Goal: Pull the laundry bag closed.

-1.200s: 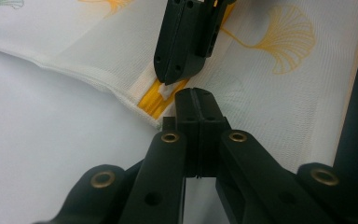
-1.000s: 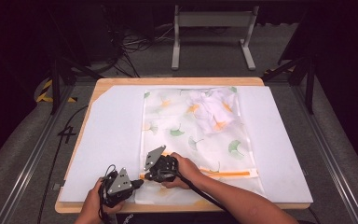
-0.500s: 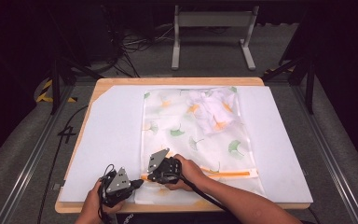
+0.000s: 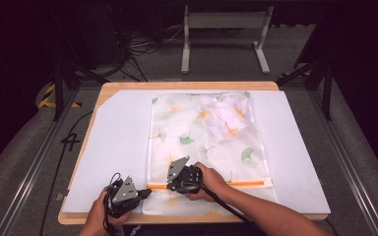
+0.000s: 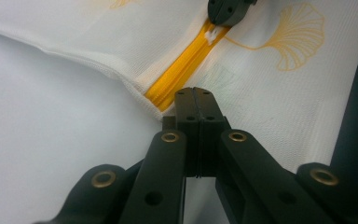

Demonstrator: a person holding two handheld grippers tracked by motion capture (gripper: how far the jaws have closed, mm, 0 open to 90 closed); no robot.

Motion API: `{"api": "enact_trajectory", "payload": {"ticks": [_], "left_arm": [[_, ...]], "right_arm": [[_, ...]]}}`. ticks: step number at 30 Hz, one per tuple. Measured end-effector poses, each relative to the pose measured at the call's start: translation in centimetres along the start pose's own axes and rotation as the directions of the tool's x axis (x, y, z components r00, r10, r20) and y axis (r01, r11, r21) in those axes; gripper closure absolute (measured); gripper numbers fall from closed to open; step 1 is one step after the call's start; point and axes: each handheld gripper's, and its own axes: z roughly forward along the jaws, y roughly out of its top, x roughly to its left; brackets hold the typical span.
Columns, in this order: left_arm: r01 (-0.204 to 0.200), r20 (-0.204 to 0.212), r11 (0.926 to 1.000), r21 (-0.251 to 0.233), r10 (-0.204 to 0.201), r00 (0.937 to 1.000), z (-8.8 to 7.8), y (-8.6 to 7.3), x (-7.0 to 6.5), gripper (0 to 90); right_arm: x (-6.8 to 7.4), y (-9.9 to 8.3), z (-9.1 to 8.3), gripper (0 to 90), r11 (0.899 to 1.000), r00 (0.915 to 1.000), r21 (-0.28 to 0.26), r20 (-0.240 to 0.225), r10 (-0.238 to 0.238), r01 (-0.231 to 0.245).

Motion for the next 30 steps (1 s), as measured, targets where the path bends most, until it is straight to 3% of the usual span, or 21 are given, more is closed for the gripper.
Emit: {"api": "enact_trajectory", "payload": {"ticks": [9,30], "left_arm": [[0.004,0.009,1.0000,-0.003,-0.004,0.9999,0.0,0.0,0.1,90.0],[0.006,0.006,1.0000,0.002,-0.006,1.0000,0.0,0.1,0.1,90.0]], "right_arm": [[-0.1,-1.9,-1.7,90.0,0.999,0.9989,0.026,0.022,0.040,-0.041],[-0.5,-7.3,-6.3,90.0,0.992,0.9896,-0.005,0.074,0.123,-0.123]]}}
